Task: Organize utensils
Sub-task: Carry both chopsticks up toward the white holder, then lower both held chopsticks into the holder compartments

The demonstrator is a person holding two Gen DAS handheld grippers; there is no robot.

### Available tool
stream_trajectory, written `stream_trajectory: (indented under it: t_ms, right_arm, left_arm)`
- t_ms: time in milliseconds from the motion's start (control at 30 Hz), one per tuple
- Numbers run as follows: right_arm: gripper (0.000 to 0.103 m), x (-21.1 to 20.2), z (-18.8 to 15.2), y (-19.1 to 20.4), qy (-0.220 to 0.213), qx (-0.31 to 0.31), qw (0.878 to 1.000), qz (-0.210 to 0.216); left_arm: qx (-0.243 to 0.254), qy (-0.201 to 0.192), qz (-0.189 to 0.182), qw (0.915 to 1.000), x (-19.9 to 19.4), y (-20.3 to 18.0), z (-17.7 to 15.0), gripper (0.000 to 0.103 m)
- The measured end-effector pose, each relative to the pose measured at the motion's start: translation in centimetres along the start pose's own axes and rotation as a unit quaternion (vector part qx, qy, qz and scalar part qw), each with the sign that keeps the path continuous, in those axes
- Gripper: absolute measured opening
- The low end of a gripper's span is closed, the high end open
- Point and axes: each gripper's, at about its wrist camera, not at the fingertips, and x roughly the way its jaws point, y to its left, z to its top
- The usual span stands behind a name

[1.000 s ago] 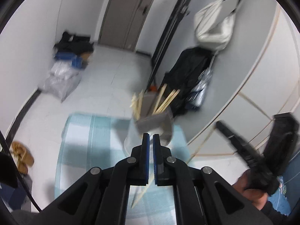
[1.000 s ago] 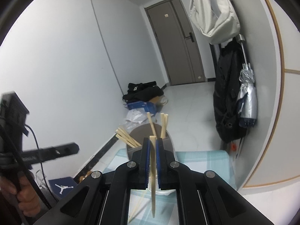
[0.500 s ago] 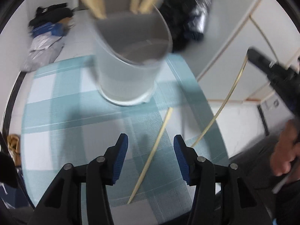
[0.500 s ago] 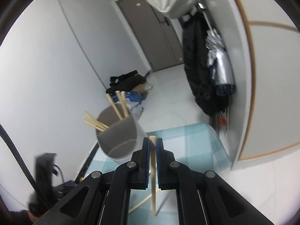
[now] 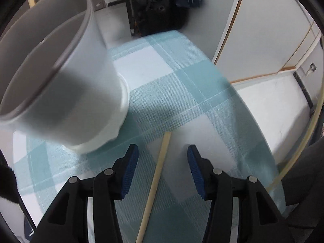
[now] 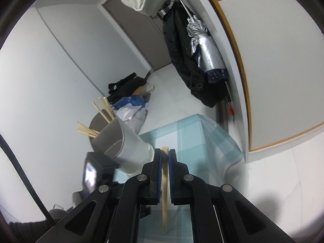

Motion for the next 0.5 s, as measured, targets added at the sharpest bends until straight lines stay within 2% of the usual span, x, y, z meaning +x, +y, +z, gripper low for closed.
stream_trajectory:
  t_ms: [33,100,133,167,200,367,500]
  right_arm:
    - [0.006,-0.1,0.0,-0.1,0.000,0.002,1.000,0.003]
    - [0.006,-0.1,0.1,-0.2,-0.002,0.003,1.000,0.004]
    - [0.006,-0.1,0.2,-0.2,-0.002,0.003,1.000,0.006]
    - [0.006,-0.1,0.3,-0.2,-0.003,0.005,1.000,0.010]
    - [0.006,-0.1,0.3,-0.2,-0.004,0.004,1.000,0.011]
    - [0.006,0.0,0.5,0.1,-0.008,0.002,1.000,0.014]
    - [0.006,0.0,0.4,0.7,-0.014,-0.006,1.000,0.016]
  left_arm:
    - [0.000,0.005,-0.005,1.0000,0.2,0.0,0.1,0.041]
    - [-0.005,0.002,-0.018,0.9998,0.1,0.1,0.2,0.024]
    - [-0.004,0.002,-0.020,0.9998,0.1,0.0,0.2,0.018]
    - [-0.001,0.003,-0.026,0.9997,0.1,-0.2,0.2,0.007]
    - [0.003,0.004,-0.033,0.9994,0.1,-0.4,0.2,0.004]
    - [-0.027,-0.017,-0.035,0.9989,-0.7,-0.1,0.5,0.003]
    - [-0.072,-0.077,-0.053,0.9930,-4.6,1.5,0.8,0.003]
